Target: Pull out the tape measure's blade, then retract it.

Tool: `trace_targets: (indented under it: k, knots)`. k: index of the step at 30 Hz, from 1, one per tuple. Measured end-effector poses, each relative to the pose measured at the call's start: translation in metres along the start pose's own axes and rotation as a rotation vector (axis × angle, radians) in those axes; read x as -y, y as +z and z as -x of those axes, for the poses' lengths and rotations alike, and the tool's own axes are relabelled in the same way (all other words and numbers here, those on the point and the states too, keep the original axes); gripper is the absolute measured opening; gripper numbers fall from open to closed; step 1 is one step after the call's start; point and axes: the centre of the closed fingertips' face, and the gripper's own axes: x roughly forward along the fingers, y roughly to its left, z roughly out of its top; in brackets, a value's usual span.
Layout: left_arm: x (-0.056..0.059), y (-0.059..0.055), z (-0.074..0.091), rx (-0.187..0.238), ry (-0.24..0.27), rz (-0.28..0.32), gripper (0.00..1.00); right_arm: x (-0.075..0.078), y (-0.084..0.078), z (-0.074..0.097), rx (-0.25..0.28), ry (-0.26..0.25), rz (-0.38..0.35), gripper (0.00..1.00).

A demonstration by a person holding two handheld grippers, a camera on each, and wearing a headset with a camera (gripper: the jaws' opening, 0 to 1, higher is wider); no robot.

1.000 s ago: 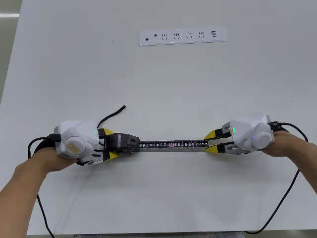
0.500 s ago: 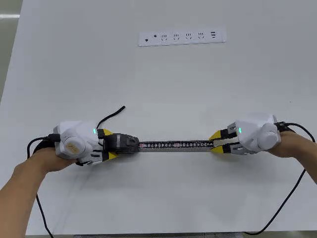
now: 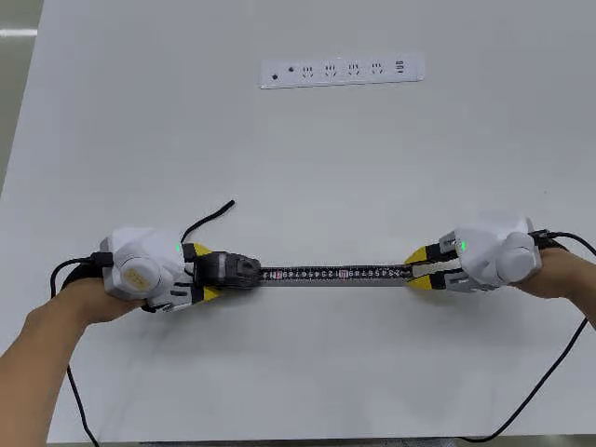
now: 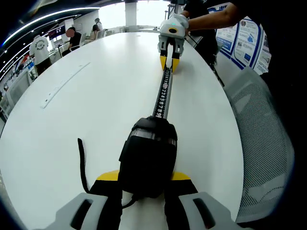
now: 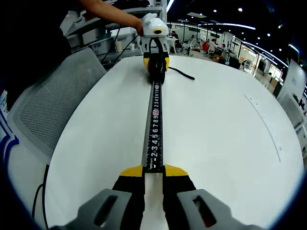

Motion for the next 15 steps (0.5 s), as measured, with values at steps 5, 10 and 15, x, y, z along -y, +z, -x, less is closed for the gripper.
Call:
trace_targets:
  k: [5,10,15]
  knots:
    - [0.0003,0.0007,0.0001,-0.009,0.007,-0.001,0.31,0.0011,-0.0021,-0.0007,-0.022,-0.008,0.010,0.11]
    - [0.0005,0.0015,-0.0009,-0.032,0.019,0.001,0.31,0.0039,-0.0059,-0.0028,-0.055,-0.017,0.028,0.12]
    - [-0.0009,-0.0004,-0.0021,-0.045,0.022,-0.001,0.31,0.0029,-0.0063,-0.0038,-0.080,-0.006,0.028,0.12]
